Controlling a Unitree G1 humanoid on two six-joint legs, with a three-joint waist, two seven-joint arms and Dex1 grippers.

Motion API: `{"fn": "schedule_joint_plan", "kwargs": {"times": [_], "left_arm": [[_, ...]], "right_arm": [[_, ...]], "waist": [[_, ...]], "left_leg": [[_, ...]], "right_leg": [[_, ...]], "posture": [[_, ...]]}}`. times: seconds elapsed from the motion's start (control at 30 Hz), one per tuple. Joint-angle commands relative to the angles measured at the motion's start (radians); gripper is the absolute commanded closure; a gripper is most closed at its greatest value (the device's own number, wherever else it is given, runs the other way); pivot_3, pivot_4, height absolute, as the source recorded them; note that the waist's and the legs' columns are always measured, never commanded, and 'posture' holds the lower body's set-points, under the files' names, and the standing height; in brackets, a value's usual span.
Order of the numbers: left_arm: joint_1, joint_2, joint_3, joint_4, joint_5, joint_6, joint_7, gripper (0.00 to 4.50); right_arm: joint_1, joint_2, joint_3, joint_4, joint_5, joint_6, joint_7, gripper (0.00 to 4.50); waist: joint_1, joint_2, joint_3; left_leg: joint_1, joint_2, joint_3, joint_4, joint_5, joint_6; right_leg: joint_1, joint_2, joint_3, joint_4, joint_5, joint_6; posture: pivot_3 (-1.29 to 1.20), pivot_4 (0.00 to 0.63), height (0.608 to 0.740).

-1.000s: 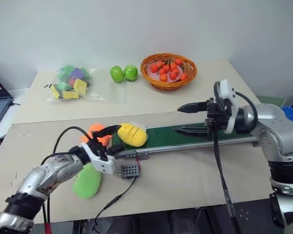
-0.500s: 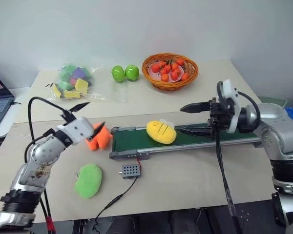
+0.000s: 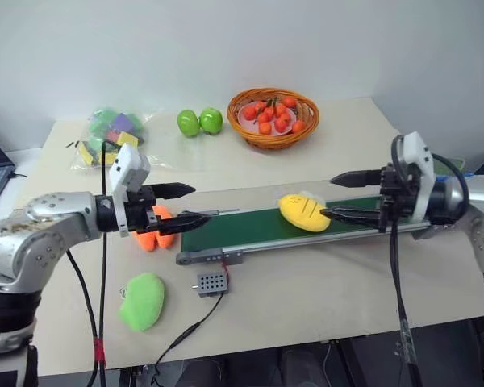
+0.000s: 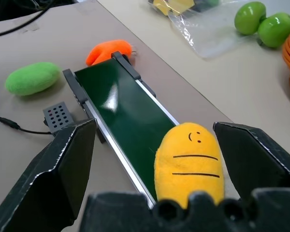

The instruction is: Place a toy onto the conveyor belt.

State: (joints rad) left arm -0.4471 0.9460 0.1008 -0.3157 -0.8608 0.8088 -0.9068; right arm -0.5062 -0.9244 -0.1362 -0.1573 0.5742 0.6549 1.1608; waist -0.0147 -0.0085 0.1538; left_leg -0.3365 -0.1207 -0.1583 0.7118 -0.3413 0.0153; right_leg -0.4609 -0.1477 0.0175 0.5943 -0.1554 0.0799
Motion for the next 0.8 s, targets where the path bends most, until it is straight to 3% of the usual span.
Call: {"fn": "schedule_joint_plan", "kwargs": {"times": [0.03, 0.27, 0.8], "left_arm": [[-0.033, 0.033, -0.025, 0.018, 0.077, -0.045, -0.068, 0.03], [-0.147, -0.050, -0.080, 0.083, 0.137, -0.039, -0.075, 0.03], [-0.236, -0.112, -0.124, 0.154, 0.175, -0.017, -0.136, 0.03]], "right_arm": [[0.017, -0.040, -0.081, -0.037, 0.029, -0.002, -0.003, 0.00], [0.088, -0.039, -0.148, -0.054, 0.040, -0.004, -0.042, 0.00], [0.267, -0.023, -0.288, -0.133, 0.054, -0.043, -0.132, 0.00]], "waist": [[0.002, 0.000, 0.000], [0.009, 0.000, 0.000], [0.013, 0.000, 0.000]], "left_leg": [[0.000, 0.000, 0.000, 0.000, 0.000, 0.000], [0.000, 0.000, 0.000, 0.000, 0.000, 0.000], [0.000, 0.000, 0.002, 0.001, 0.000, 0.000]], "right_leg": [[0.000, 0.000, 0.000, 0.000, 0.000, 0.000], [0.001, 0.000, 0.000, 0.000, 0.000, 0.000], [0.001, 0.000, 0.001, 0.000, 0.000, 0.000]], "posture": [[0.00, 0.150, 0.740], [0.00, 0.150, 0.740], [0.00, 0.150, 0.740]]}}
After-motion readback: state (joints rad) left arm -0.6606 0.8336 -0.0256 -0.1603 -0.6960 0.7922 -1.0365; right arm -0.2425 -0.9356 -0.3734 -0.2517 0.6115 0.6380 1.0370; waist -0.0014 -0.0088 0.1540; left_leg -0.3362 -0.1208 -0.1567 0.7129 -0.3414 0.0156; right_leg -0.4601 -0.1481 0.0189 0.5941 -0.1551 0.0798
